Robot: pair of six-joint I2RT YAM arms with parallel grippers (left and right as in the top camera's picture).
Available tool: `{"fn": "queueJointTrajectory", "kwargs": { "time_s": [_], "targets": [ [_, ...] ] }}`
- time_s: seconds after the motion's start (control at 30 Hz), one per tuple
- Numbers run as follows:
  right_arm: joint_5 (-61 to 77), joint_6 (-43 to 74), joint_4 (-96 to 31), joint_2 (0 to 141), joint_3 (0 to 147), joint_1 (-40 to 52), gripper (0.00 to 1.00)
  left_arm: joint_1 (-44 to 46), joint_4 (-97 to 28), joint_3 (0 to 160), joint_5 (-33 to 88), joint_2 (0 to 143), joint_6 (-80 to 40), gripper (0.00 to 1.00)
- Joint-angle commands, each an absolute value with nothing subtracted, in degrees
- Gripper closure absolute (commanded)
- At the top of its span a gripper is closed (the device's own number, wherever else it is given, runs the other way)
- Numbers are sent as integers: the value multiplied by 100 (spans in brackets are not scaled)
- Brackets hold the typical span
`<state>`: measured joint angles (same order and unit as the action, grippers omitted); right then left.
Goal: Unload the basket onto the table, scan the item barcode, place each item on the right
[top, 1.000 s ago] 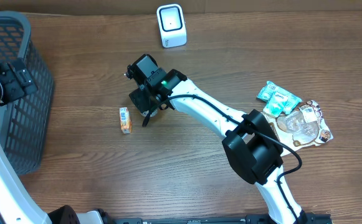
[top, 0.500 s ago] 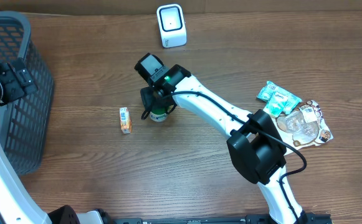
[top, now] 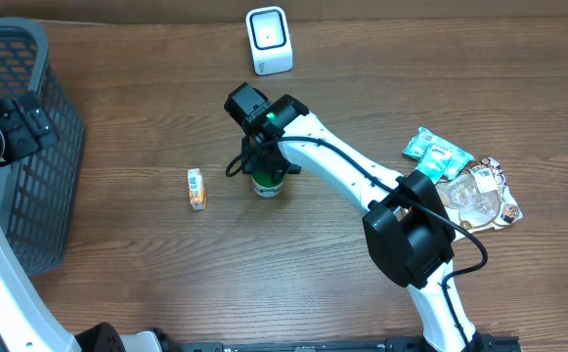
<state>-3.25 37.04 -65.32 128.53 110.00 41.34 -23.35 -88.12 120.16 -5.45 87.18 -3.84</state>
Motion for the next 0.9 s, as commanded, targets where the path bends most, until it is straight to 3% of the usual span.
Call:
{"fn": "queueJointTrajectory", "kwargs": {
  "time_s": [0.0, 0.17, 0.47, 0.5, 0.53, 0.83, 0.87],
  "targets": [
    [-403, 4077, -6659, 13017, 10851, 4073, 35, -2355, -8805, 12090, -596, 8733, -274, 0],
    [-469, 4075, -6654, 12768, 10853, 4073, 23, -2355, -8803, 12090, -596, 8733, -274, 1],
    [-467, 4071, -6838, 12011, 10853, 4073, 13, -2355, -8805, 12090, -596, 8733, -274, 0],
    [-467, 4077, -6875, 11948, 10853, 4073, 11, -2355, -8805, 12090, -596, 8733, -274, 0],
    [-451, 4086, -6897, 11889, 10853, 4073, 0, -2355, -8805, 12090, -596, 8733, -274, 0],
    [-445, 4565, -6702, 11872, 10661, 4073, 0, -2355, -8803, 12090, -596, 8733, -274, 1],
    [-445, 4571, -6670, 11887, 10632, 4073, 6, -2355, -8803, 12090, -596, 8733, -274, 1]
  ]
}}
